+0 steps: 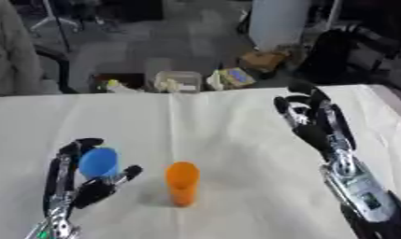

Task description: Pour the contents of one cup into another cup.

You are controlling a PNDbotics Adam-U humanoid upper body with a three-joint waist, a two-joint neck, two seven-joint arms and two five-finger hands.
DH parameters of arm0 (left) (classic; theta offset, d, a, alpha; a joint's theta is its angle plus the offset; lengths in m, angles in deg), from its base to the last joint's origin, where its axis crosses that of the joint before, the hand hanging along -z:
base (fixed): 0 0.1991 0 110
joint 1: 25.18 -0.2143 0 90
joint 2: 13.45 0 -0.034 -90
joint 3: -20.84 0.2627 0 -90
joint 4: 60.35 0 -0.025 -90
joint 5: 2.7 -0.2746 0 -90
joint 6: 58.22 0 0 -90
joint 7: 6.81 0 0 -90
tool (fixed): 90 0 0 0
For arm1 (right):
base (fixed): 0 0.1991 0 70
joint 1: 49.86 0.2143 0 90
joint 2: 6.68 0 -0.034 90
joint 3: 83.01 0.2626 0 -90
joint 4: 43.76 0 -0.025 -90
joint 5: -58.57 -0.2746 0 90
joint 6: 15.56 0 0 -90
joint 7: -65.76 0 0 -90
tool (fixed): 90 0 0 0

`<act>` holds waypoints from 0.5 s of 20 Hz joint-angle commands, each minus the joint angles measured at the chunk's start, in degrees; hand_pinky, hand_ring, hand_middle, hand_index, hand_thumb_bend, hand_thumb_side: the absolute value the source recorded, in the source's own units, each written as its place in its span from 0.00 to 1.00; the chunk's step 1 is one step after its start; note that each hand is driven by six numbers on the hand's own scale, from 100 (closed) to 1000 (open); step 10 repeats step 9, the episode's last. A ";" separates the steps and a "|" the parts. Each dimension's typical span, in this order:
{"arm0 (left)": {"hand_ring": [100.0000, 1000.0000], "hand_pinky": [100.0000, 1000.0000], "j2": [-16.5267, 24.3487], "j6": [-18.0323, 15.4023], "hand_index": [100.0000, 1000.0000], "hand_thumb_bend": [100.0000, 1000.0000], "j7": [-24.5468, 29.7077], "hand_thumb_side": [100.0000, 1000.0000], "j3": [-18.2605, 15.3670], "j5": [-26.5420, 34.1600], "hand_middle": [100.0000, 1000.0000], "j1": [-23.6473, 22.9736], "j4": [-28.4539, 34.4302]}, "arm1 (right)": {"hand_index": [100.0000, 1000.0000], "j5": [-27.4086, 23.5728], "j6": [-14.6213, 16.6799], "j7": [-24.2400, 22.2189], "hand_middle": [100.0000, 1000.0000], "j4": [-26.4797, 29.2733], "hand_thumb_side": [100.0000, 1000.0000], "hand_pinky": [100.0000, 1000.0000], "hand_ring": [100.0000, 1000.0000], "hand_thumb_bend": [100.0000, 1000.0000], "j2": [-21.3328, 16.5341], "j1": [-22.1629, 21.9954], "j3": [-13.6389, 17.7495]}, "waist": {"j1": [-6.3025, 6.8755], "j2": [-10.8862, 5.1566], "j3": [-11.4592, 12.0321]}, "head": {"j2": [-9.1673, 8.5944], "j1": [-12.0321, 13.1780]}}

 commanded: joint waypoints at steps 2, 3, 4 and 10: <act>0.57 0.62 0.27 0.67 0.72 1.00 1.28 0.28 -1.32 -7.13 0.52 1.03 -1.24 | 0.82 -1.05 -0.31 0.50 0.73 2.03 0.52 0.59 0.72 0.47 -0.79 0.19 0.81 | 0.04 -0.91 -0.14 | -0.69 0.18; 0.60 0.65 0.33 0.64 0.76 1.00 1.70 0.33 -1.57 -7.92 0.56 0.61 -0.79 | 0.82 -1.20 -0.39 0.55 0.72 2.02 0.52 0.59 0.72 0.47 -0.82 0.09 0.86 | 0.09 -0.90 -0.11 | -0.68 0.13; 0.60 0.66 0.47 0.64 0.76 1.00 2.09 0.34 -1.88 -8.40 0.56 0.13 0.01 | 0.82 -1.36 -0.45 0.60 0.72 1.98 0.52 0.59 0.72 0.47 -0.85 0.02 0.92 | 0.14 -0.90 -0.06 | -0.67 0.06; 0.65 0.70 2.72 1.03 0.78 1.00 1.17 0.55 -4.57 -5.88 0.59 -2.53 10.61 | 0.81 -1.89 -0.48 0.44 0.72 1.92 0.53 0.57 0.72 0.47 -1.18 -0.39 1.16 | 0.53 -0.93 0.46 | -0.55 -0.26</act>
